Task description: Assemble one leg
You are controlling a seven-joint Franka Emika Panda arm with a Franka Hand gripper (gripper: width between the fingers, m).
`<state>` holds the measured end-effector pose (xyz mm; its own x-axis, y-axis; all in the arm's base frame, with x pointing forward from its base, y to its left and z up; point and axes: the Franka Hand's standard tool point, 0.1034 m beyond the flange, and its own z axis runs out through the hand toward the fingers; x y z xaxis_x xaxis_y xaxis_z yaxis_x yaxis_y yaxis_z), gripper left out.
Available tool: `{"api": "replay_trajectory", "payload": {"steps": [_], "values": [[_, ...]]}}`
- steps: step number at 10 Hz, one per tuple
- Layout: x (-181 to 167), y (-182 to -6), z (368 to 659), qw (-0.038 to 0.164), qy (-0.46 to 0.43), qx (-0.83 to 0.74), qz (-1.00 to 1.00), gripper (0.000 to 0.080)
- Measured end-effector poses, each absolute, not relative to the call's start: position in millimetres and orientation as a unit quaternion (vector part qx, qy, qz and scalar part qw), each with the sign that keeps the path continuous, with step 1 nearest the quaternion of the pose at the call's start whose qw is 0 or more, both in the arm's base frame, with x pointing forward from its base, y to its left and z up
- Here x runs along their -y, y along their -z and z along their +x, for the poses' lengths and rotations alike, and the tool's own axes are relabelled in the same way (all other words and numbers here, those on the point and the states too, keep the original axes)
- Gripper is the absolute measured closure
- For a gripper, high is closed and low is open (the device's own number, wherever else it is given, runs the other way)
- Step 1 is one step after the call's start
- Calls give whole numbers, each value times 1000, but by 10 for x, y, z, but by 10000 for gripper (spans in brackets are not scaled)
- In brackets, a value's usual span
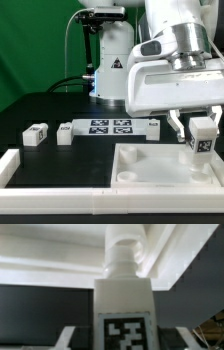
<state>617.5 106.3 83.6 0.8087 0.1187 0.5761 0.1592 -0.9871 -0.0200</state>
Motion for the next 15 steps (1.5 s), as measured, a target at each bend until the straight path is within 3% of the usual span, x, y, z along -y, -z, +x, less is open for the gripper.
{"api": "replay_trajectory", "payload": {"steps": [3,9,10,11,15], "values": [[-1129,-704,6124,38,290,76,-953,509],[-1070,-685,6130,36,289,82,-953,503],[-1071,-674,6122,37,287,82,-954,332],[-1071,-671,6121,37,286,82,-954,215],[-1071,-670,6120,37,286,82,-954,153]]}}
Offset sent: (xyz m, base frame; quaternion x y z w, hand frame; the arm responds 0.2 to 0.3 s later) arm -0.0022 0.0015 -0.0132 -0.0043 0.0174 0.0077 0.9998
